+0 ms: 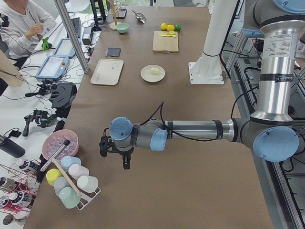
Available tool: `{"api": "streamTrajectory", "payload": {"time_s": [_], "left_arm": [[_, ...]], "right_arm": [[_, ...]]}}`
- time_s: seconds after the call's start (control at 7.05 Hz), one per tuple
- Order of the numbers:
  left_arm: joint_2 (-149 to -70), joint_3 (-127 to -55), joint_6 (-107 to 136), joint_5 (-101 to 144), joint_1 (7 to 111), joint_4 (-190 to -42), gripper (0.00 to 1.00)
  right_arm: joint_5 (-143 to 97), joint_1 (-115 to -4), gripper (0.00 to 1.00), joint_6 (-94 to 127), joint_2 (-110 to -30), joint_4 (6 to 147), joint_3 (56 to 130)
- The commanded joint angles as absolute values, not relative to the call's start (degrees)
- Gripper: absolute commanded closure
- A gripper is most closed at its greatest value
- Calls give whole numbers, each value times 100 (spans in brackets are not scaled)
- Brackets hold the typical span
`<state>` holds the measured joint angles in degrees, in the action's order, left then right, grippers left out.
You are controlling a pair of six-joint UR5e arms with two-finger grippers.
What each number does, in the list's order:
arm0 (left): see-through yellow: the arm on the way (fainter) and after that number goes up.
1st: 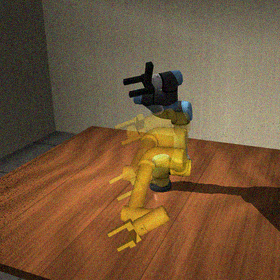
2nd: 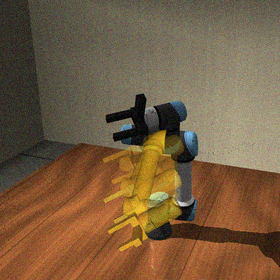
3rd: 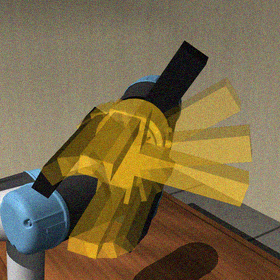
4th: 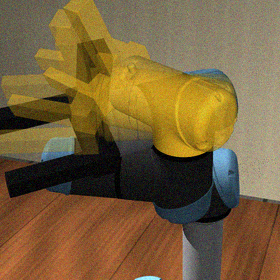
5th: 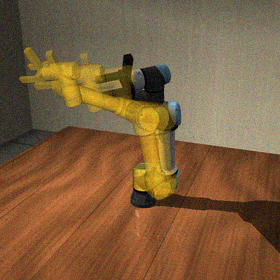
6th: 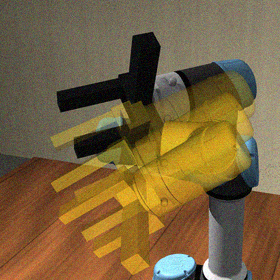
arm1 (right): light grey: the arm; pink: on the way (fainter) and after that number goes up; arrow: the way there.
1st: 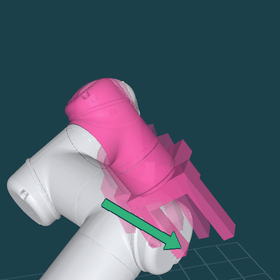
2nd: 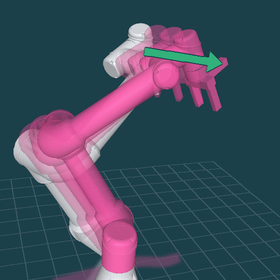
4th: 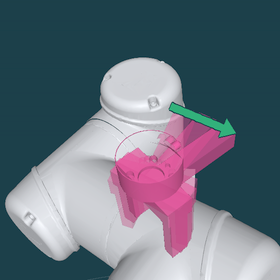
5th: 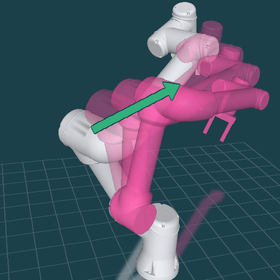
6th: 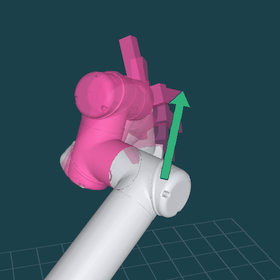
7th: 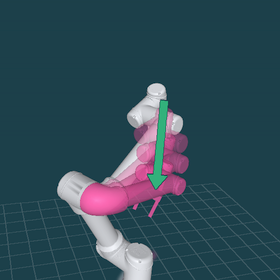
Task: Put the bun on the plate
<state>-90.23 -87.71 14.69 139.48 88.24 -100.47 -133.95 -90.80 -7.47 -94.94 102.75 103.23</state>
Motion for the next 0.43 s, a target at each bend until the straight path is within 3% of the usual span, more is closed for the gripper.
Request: {"api": "streamTrajectory", "payload": {"time_s": [0.0, 0.28], "left_arm": [[-8991, -8771, 1468, 13940, 8824, -10046, 2], [-8991, -8780, 1468, 13931, 8824, -10046, 2]], "right_arm": [[-13386, -9088, 0, -747, -9545, 10274, 10485], [-13377, -9088, 0, -756, -9519, 10266, 10520]]}}
